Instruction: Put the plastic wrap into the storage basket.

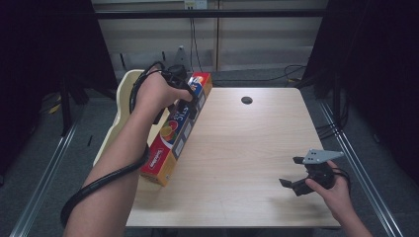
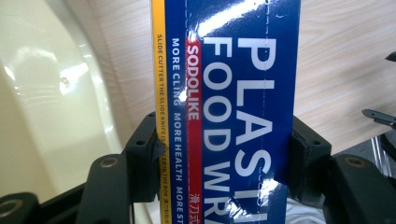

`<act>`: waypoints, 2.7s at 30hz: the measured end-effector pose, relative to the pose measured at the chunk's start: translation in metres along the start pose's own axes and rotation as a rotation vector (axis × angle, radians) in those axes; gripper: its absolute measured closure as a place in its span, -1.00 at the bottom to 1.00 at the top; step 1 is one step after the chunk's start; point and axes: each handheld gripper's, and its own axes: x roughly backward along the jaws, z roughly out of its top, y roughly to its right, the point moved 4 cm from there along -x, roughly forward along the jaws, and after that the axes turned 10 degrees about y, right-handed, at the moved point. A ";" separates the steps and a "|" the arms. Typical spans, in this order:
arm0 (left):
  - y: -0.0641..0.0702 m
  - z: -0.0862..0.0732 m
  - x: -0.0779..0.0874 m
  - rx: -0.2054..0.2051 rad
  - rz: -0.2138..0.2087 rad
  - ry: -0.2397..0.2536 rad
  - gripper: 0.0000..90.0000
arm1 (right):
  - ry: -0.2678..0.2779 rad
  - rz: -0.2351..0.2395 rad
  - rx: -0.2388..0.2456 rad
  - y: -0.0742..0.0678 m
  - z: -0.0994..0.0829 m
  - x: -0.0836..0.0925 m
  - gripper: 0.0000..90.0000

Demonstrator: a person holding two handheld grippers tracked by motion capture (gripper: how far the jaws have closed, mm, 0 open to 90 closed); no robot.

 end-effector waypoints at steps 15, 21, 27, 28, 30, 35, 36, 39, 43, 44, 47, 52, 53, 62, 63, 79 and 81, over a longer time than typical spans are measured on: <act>-0.022 -0.003 0.017 0.059 0.034 0.028 -0.10 | -0.001 0.000 -0.004 0.001 0.000 0.000 -0.95; -0.029 -0.006 0.020 0.070 0.041 0.030 -0.10 | -0.002 0.002 0.000 0.000 0.000 0.000 -0.95; -0.038 -0.009 0.021 0.089 0.055 0.026 -0.10 | -0.002 0.003 0.001 0.000 0.000 0.000 -0.95; -0.039 -0.010 0.021 0.093 0.055 0.024 -0.10 | -0.003 0.002 0.001 0.000 0.000 0.000 -0.95; -0.040 -0.010 0.022 0.098 0.056 0.026 -0.10 | -0.006 0.006 -0.001 0.000 -0.001 0.000 -0.95; -0.047 -0.013 0.023 0.100 0.070 0.029 -0.10 | -0.007 0.009 0.000 0.000 -0.001 0.000 -0.95; -0.047 -0.013 0.023 0.100 0.070 0.029 -0.10 | -0.007 0.009 0.000 0.000 -0.001 0.000 -0.95; -0.051 -0.014 0.024 0.110 0.069 0.027 -0.10 | -0.005 0.001 0.002 0.000 -0.001 0.000 -0.95; -0.056 -0.017 0.023 0.116 0.078 0.028 -0.10 | -0.008 0.007 0.005 0.000 -0.001 -0.001 -0.95; -0.057 -0.017 0.023 0.120 0.079 0.025 -0.10 | -0.007 0.005 0.003 0.000 -0.001 -0.001 -0.95; -0.059 -0.019 0.022 0.136 0.079 0.026 -0.10 | -0.007 0.005 0.006 0.000 -0.001 -0.001 -0.95; -0.062 -0.021 0.019 0.141 0.079 0.032 -0.10 | -0.010 0.006 0.004 0.000 -0.001 -0.001 -0.95; -0.063 -0.022 0.018 0.149 0.079 0.038 -0.10 | -0.006 0.007 0.007 0.000 -0.001 -0.001 -0.95; -0.070 -0.026 0.020 0.159 0.084 0.023 -0.10 | -0.002 0.001 -0.002 0.001 -0.001 0.000 -0.95; -0.070 -0.026 0.021 0.169 0.085 0.031 -0.10 | -0.001 0.003 -0.002 0.001 -0.001 0.000 -0.95; -0.084 -0.033 0.024 0.201 0.112 0.032 -0.10 | 0.000 0.001 0.000 0.000 -0.001 0.000 -0.95; -0.086 -0.034 0.024 0.203 0.116 0.027 -0.10 | 0.000 0.000 0.002 0.000 -0.001 0.000 -0.95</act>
